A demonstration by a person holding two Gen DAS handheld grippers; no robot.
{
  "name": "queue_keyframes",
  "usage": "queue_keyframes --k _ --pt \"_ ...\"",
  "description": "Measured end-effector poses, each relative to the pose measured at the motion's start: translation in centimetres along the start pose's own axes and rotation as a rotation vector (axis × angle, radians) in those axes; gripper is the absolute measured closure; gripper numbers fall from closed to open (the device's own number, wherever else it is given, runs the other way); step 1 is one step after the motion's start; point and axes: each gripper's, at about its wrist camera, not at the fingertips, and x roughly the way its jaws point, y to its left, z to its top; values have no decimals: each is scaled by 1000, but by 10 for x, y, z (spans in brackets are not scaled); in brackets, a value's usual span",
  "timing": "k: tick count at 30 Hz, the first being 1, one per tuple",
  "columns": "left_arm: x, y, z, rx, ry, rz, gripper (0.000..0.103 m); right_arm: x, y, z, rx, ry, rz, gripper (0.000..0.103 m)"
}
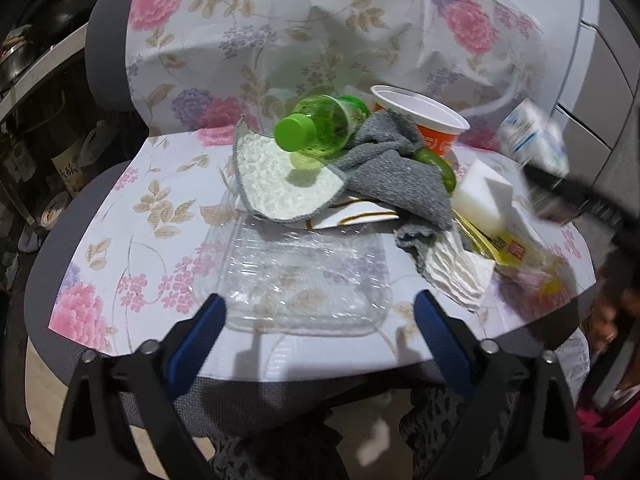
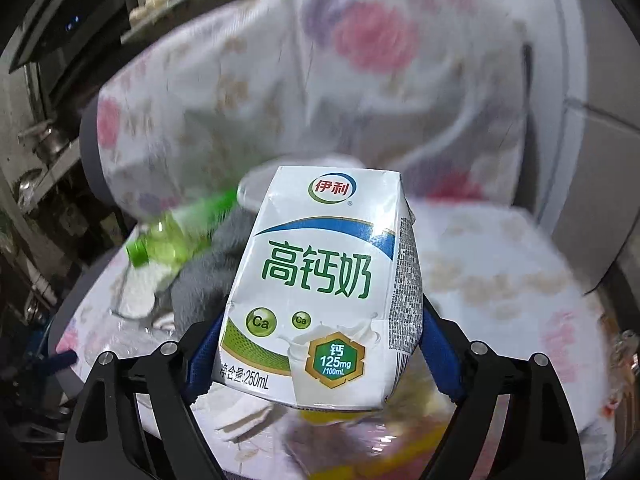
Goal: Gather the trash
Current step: 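Carry the milk carton with the right gripper toward the trash bin while the left gripper grasps a white tissue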
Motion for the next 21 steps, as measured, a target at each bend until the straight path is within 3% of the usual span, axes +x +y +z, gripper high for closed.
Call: queue_keyframes --k 4,8,12,16,18,21 --pt "5 -28 -5 51 30 -99 31 -42 -16 1 -4 -65 -40 19" --pt "14 -65 -8 122 34 -191 33 -75 -36 -12 6 -89 -73 19" --pt "33 -85 0 112 34 -188 33 -91 -47 -23 13 -93 -96 19" --pt "55 -86 10 27 45 -128 34 -97 -53 -33 21 -94 -97 19" --pt "61 -81 13 -26 42 -130 47 -96 -55 -36 17 -88 -93 19" --pt "66 -84 11 -6 28 -99 64 -94 -56 -39 12 -83 -87 19"
